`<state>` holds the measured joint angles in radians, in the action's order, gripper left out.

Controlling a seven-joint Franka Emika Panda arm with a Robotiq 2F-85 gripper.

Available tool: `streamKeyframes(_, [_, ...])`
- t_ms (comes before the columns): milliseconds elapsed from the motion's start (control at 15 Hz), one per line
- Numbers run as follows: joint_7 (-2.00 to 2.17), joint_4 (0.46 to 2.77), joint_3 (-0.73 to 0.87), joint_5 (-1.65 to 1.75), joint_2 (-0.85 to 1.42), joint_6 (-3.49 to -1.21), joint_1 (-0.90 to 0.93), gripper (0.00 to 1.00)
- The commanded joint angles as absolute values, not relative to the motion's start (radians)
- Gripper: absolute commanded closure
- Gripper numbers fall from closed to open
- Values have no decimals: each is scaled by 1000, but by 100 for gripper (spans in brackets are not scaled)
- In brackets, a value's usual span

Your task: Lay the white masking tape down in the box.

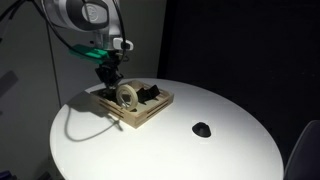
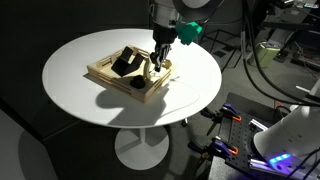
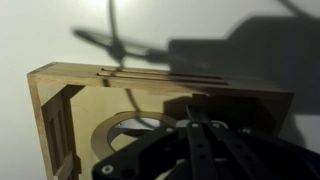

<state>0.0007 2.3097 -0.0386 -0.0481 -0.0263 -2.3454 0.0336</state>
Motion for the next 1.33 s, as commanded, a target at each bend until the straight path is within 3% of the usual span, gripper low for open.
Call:
streamKeyframes(0, [36,2228,-30,-24,52,-2345,26,98])
streamKeyframes(533, [238,2224,17,346,111,-2672,43,100])
streamKeyframes(800, [293,2221,14,402,116,-2624,62,100])
streamKeyframes(1267, [226,2222,-37,191,89,-2438,82,100])
